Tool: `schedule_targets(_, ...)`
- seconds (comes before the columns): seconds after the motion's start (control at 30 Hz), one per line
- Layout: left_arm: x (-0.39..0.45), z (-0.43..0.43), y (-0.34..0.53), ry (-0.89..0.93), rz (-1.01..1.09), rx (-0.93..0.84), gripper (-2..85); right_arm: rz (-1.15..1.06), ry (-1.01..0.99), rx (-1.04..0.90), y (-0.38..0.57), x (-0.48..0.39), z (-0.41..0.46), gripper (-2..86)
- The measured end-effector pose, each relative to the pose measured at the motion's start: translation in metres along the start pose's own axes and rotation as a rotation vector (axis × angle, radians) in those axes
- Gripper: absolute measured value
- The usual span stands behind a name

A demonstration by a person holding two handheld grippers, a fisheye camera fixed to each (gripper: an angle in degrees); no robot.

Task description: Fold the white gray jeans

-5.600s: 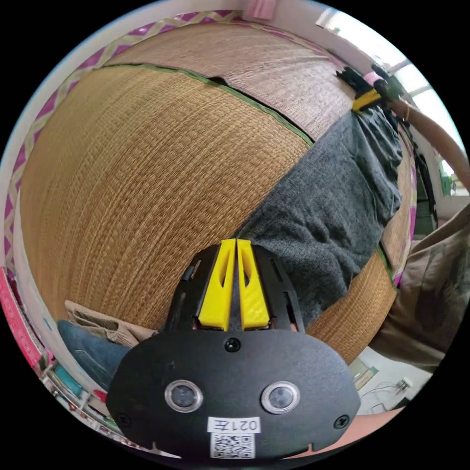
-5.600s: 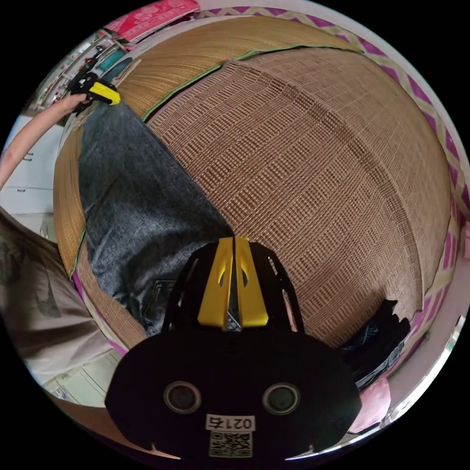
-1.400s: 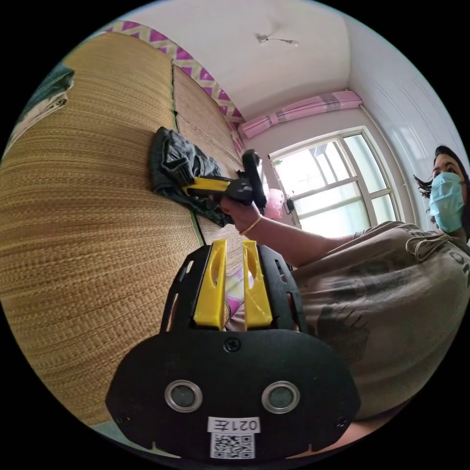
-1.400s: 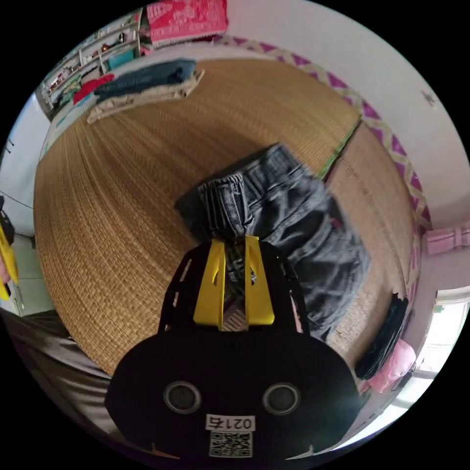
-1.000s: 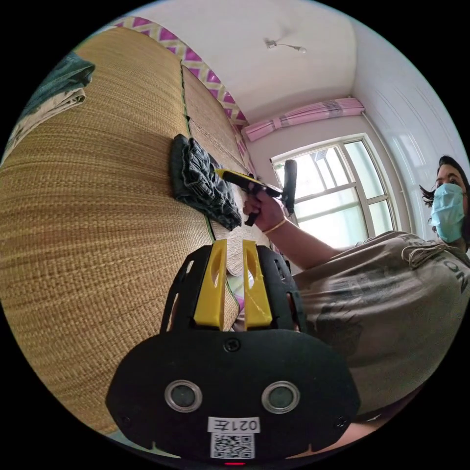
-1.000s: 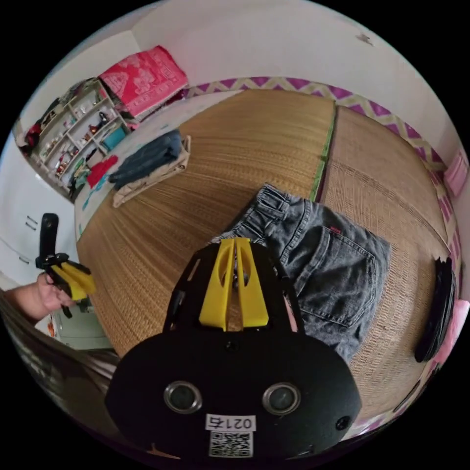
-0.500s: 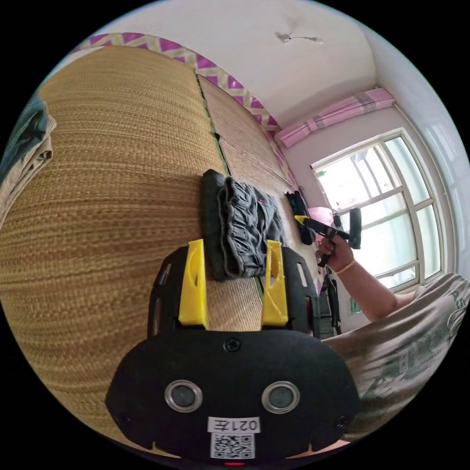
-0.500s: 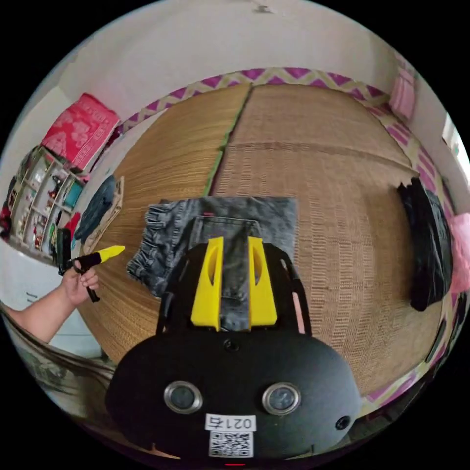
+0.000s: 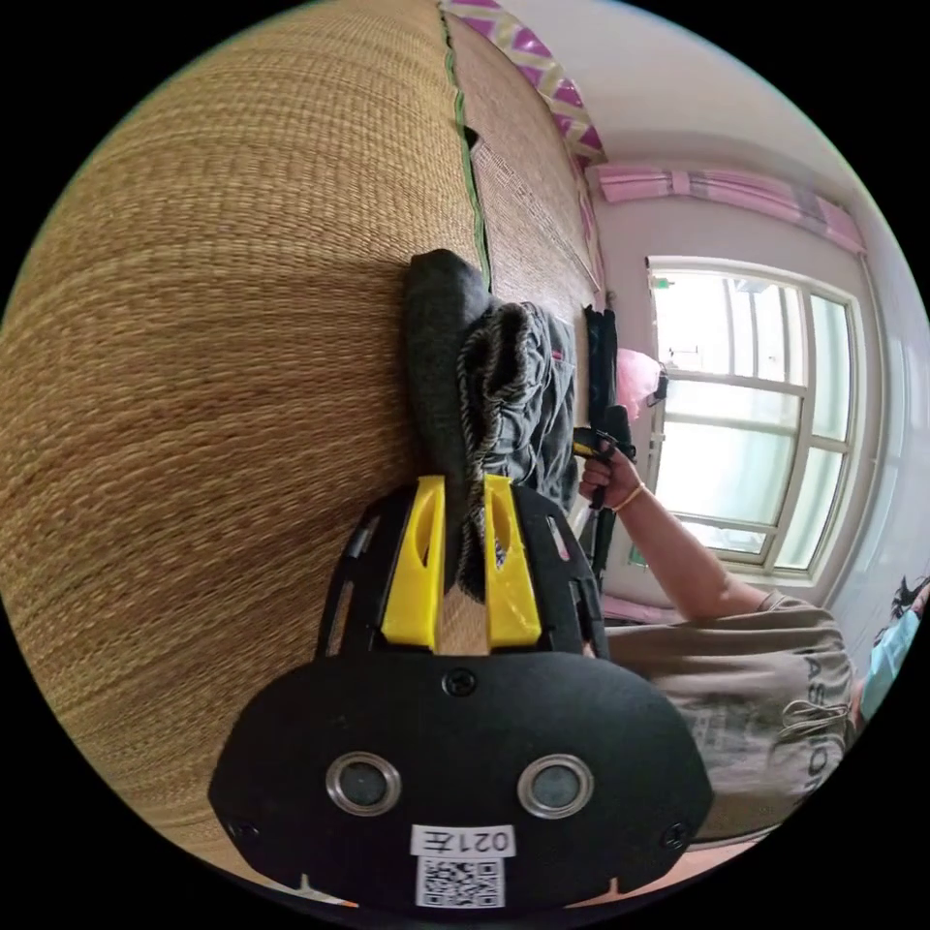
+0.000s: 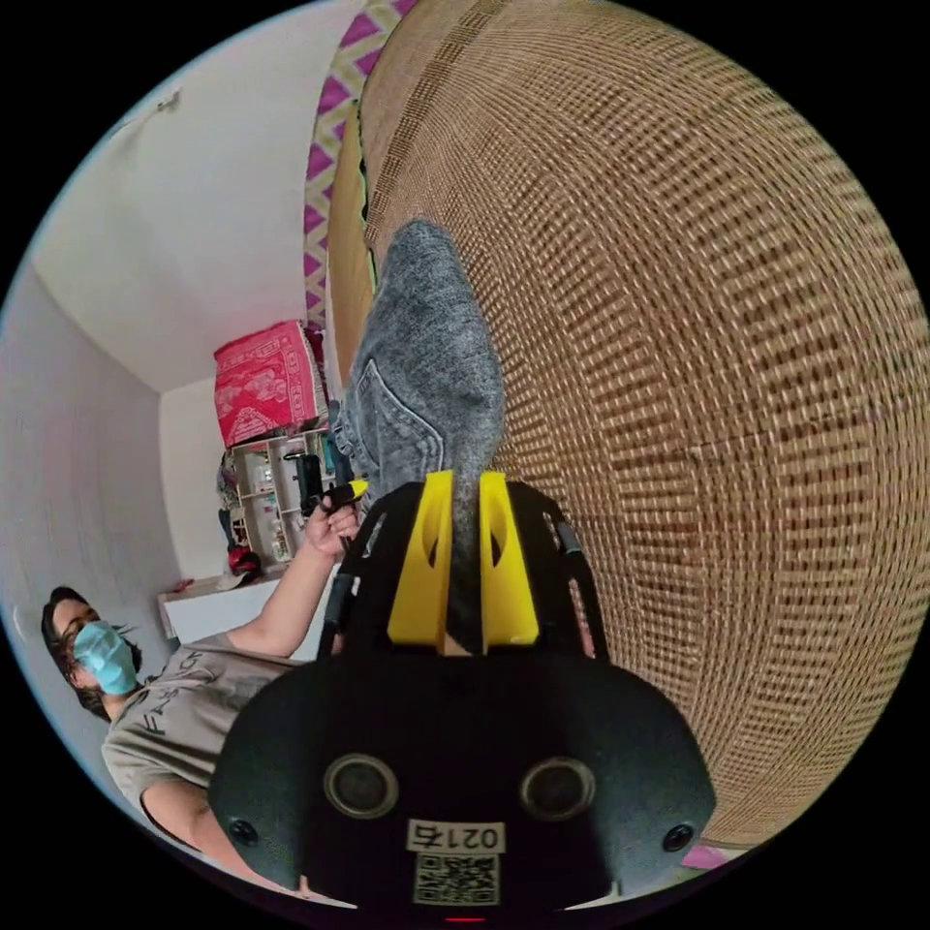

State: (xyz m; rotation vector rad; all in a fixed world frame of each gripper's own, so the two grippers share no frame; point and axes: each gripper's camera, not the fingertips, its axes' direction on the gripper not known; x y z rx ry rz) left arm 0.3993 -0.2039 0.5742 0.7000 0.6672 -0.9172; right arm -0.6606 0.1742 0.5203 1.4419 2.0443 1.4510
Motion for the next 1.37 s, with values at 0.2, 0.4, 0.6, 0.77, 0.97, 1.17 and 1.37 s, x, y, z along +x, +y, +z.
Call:
schedule_targets(0.2,0.002,-0.090,0.049,0.106,0.056,0.134,3.9,-0.232,0.125,0.004,-0.013,-0.086,-0.033,1.8)
schedule_targets(0.4,-0.017,-0.288,0.167,0.119,0.087,0.412,3.8,-0.545,0.160,-0.123,-0.044,-0.220,0.005,1.2)
schedule_targets(0.6,-0.045,-0.524,0.297,-0.043,0.038,0.739,3.9,-0.742,-0.007,-0.249,-0.090,-0.342,0.121,2.0)
schedule_targets(0.77,-0.120,-0.650,0.363,-0.110,-0.130,0.986,6.5,-0.794,0.011,-0.280,-0.119,-0.411,0.213,5.8)
schedule_targets(0.97,-0.277,-0.667,0.425,0.120,-0.428,0.970,9.5,-0.659,0.050,-0.347,-0.110,-0.364,0.232,3.8)
schedule_targets(1.17,-0.240,-0.638,0.461,0.206,-0.277,0.874,2.2,-0.620,0.098,-0.394,-0.044,-0.251,0.132,-0.3)
schedule_targets(1.37,-0.143,-0.587,0.447,0.270,-0.275,0.792,-0.8,-0.489,0.283,-0.180,0.043,-0.151,-0.030,-0.6)
